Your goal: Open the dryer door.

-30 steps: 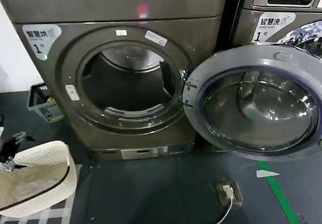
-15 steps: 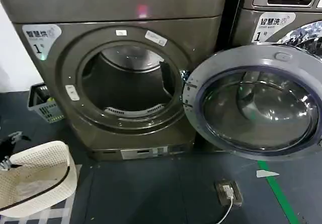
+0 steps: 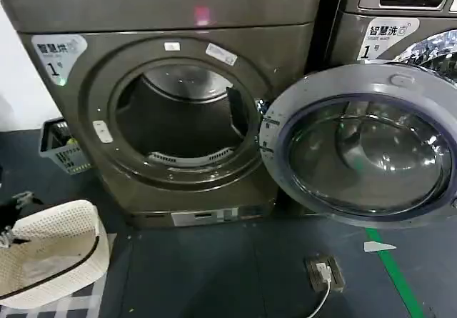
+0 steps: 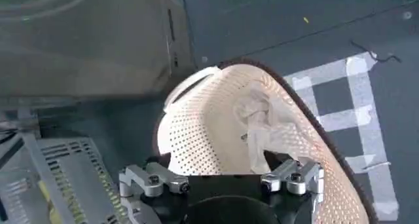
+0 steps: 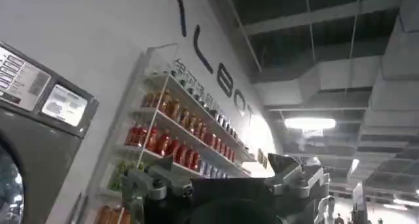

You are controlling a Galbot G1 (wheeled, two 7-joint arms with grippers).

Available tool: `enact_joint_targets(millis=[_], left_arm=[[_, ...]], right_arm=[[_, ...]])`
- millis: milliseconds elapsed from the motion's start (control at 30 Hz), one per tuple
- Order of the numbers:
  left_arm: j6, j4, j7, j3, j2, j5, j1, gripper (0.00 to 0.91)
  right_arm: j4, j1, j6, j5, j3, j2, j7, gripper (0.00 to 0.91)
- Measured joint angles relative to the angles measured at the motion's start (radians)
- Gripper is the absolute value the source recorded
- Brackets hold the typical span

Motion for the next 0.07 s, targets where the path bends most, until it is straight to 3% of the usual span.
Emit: enact_joint_targets(millis=[67], left_arm=[[-0.008,-0.004,0.009,0.0,-0.001,0.007,0.002,0.907]], right_arm=[[0.001,0.0,0.001,0.0,-0.001,0.002,0.0,0.907]])
